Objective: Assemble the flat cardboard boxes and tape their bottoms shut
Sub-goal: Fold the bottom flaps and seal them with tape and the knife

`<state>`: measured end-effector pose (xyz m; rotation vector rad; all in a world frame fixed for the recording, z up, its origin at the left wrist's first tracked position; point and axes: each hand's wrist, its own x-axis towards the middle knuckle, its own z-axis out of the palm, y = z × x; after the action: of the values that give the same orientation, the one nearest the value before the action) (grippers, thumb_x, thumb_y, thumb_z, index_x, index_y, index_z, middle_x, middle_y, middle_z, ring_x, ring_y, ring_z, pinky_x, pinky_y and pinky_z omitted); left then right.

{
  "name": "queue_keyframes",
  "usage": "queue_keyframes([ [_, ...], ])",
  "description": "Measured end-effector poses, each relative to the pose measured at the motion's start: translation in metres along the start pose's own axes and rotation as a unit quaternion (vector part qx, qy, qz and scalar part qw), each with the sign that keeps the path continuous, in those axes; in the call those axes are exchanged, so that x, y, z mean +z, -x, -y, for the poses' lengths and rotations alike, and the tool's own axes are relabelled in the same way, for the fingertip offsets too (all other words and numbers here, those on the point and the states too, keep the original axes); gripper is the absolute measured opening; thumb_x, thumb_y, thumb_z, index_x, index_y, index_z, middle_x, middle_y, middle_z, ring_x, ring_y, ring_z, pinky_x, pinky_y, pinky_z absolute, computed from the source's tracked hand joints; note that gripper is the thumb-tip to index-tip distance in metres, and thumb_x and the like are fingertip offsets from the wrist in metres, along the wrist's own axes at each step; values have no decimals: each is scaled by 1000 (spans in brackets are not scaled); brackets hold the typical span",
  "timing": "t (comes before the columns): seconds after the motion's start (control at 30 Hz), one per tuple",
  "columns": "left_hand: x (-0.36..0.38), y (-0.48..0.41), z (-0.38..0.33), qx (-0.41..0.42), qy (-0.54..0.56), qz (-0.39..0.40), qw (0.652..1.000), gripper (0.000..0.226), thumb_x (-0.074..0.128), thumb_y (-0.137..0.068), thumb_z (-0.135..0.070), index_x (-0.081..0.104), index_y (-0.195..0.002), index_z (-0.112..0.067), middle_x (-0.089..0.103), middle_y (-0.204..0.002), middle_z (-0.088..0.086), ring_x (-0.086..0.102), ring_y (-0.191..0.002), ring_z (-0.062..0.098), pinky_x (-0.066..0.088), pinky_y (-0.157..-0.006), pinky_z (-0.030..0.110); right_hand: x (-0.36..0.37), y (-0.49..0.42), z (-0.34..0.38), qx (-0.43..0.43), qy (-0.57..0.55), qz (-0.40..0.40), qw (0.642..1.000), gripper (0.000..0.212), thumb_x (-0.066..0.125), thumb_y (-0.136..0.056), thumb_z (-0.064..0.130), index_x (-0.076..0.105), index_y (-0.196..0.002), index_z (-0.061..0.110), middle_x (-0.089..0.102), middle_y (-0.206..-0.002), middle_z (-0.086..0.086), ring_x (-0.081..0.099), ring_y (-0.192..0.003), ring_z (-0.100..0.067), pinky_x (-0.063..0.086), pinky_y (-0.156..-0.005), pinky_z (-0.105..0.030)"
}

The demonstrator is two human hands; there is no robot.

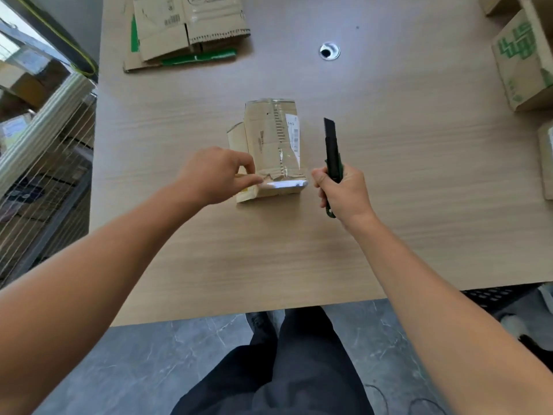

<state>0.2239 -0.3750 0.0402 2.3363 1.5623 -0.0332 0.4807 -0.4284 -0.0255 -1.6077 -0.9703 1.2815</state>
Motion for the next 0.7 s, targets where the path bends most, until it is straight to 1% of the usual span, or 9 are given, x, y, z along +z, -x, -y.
queue_keyframes([
  [0.07, 10, -1, 5, -17, 5, -13, 1000, 37, 54, -86, -72, 67, -89, -37, 60, -68, -8, 52, -75, 18, 36, -61, 31, 4, -7, -5, -4, 8, 9, 1000, 17, 72, -90, 22, 61, -78, 22, 61, -61, 7, 51, -53, -14, 48, -45, -30],
  [0.17, 21, -3, 12, -26, 0, -27, 999, 41, 50, -83, -76, 66, -88, -38, 62, -70, -6, 54, -74, 18, 39, -61, 32, 8, -12, -11, -7, 18, 17, 1000, 17, 73, -89, 24, 62, -77, 22, 61, -62, 6, 51, -53, -13, 48, -45, -29],
  [0.27, 33, -1, 19, -22, 14, -14, 1000, 40, 50, -85, -74, 66, -91, -38, 64, -73, -6, 59, -76, 21, 42, -63, 33, 12, -12, -20, 0, -20, 29, 999, 14, 74, -90, 26, 63, -84, 19, 63, -66, 3, 56, -56, -13, 49, -44, -28],
  [0.37, 43, 4, 28, -21, 32, 5, 999, 49, 44, -81, -80, 63, -94, -37, 65, -78, -6, 62, -79, 23, 51, -71, 38, 22, -9, -28, 22, -89, 34, 995, 12, 73, -92, 26, 64, -92, 18, 61, -68, 0, 60, -59, -19, 51, -45, -29],
  [0.43, 47, 5, 31, -25, 45, -15, 999, 59, 44, -74, -88, 63, -93, -36, 61, -77, -9, 57, -74, 20, 49, -69, 36, 29, -9, -31, 52, -148, 40, 987, 12, 71, -93, 29, 66, -103, 23, 58, -70, 0, 58, -57, -20, 50, -46, -29],
  [0.5, 49, 4, 29, -38, 44, -43, 997, 61, 48, -70, -90, 63, -91, -35, 56, -76, -12, 51, -72, 17, 44, -66, 32, 34, -12, -32, 68, -166, 50, 983, 20, 69, -96, 33, 66, -115, 36, 55, -71, 0, 56, -57, -20, 50, -47, -30],
  [0.57, 51, 3, 25, -46, 31, -61, 997, 55, 56, -73, -84, 64, -90, -32, 58, -75, -9, 53, -71, 19, 40, -64, 31, 37, -15, -31, 80, -170, 49, 981, 15, 69, -95, 36, 69, -110, 38, 55, -70, 2, 56, -56, -19, 48, -48, -29],
  [0.63, 54, 1, 21, -55, 28, -66, 996, 48, 63, -76, -76, 64, -91, -30, 61, -75, -5, 58, -74, 23, 36, -64, 31, 39, -20, -30, 121, -191, 37, 973, 7, 69, -95, 34, 70, -101, 32, 55, -69, 4, 58, -56, -18, 46, -48, -28],
  [0.7, 56, -1, 19, -65, 31, -66, 995, 44, 65, -77, -71, 63, -92, -29, 59, -75, -6, 61, -78, 26, 35, -65, 32, 40, -23, -30, 142, -192, 24, 971, 5, 68, -97, 33, 67, -100, 28, 54, -68, 4, 60, -56, -18, 45, -46, -27],
])
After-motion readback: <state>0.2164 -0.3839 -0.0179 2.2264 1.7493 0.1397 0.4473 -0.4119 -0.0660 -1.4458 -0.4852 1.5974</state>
